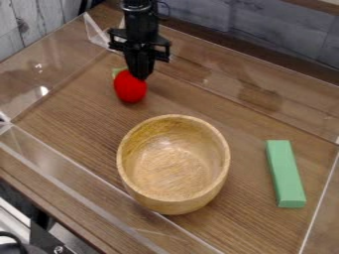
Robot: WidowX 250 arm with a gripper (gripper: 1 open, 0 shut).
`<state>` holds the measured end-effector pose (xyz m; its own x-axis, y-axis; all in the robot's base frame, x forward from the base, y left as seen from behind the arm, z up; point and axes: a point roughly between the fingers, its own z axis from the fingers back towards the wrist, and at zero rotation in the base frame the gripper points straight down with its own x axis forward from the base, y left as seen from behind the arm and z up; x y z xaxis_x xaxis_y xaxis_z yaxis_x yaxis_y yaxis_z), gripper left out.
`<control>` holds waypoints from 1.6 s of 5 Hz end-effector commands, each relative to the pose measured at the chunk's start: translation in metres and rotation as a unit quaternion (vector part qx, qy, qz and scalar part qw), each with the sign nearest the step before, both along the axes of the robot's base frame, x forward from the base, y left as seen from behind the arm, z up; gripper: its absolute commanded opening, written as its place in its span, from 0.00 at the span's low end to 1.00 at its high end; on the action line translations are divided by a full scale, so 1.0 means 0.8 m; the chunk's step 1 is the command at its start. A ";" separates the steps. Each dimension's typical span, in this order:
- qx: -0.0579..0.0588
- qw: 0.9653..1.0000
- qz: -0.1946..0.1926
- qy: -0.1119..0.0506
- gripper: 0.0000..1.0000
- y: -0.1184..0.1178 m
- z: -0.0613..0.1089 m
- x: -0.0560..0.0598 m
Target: Move the red fruit to the left
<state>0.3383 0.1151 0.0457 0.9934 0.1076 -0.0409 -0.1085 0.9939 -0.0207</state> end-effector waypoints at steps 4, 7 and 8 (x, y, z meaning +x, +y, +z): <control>0.005 1.000 -0.011 -0.022 1.00 0.007 0.036 0.014; -0.011 0.999 -0.017 -0.030 1.00 0.017 0.069 0.004; -0.014 0.999 -0.010 -0.037 1.00 0.014 0.080 0.002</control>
